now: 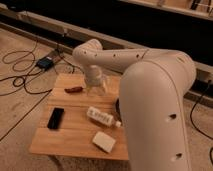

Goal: Knock the bottle over

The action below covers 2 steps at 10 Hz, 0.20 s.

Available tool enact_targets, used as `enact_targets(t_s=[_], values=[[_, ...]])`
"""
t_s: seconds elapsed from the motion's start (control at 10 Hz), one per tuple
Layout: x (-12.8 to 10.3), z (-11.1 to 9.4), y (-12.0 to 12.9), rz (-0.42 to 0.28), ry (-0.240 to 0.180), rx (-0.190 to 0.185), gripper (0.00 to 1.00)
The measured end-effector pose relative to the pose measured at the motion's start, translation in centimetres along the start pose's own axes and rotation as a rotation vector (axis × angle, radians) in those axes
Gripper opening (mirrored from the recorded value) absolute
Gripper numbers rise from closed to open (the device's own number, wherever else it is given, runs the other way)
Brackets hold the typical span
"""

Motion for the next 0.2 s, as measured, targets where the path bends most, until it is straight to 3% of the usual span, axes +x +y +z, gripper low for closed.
enact_targets(t_s=[0.2], values=[[0.01, -0.03, 0.22, -0.004, -0.001, 0.000, 0.65]])
